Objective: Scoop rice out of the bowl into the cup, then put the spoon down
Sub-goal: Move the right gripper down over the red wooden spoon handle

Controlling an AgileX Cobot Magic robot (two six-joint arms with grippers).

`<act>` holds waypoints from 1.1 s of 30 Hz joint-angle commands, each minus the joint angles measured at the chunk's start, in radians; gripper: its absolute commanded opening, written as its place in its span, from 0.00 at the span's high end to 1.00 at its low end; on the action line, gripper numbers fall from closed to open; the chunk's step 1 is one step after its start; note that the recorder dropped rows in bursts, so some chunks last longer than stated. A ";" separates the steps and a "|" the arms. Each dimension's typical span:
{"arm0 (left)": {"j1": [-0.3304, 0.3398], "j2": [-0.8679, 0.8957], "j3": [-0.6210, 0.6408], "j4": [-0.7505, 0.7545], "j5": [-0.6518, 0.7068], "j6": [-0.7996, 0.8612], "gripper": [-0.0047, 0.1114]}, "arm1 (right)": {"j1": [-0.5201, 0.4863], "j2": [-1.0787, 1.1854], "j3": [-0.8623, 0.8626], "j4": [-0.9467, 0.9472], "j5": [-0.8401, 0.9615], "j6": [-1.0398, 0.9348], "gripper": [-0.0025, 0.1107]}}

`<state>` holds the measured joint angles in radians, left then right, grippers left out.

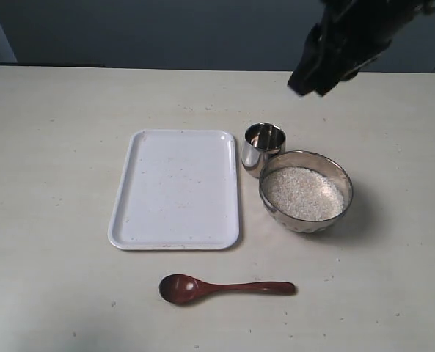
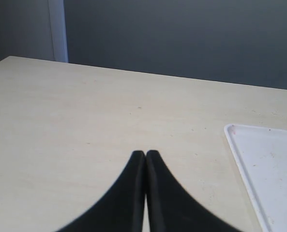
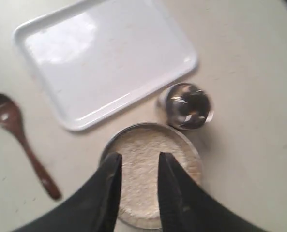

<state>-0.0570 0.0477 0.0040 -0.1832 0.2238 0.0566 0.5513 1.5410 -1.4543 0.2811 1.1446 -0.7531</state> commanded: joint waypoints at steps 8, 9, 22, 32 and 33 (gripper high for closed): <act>-0.005 -0.001 -0.004 0.001 -0.016 -0.002 0.96 | 0.230 0.193 -0.004 0.009 0.076 -0.019 0.59; -0.005 -0.001 -0.004 0.001 -0.016 -0.002 0.96 | 0.242 0.203 0.000 0.009 0.076 -0.019 0.57; -0.005 -0.001 -0.004 0.001 -0.016 -0.002 0.96 | 0.347 0.244 0.259 -0.004 0.076 -0.019 0.54; -0.005 -0.001 -0.004 0.001 -0.016 -0.002 0.96 | 0.347 0.311 0.317 0.001 -0.066 -0.019 0.54; -0.005 -0.001 -0.004 0.001 -0.016 -0.002 0.96 | 0.347 0.318 0.317 0.001 -0.075 -0.019 0.54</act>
<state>-0.0570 0.0477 0.0040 -0.1832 0.2238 0.0566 0.8960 1.8485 -1.1406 0.2812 1.1021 -0.7656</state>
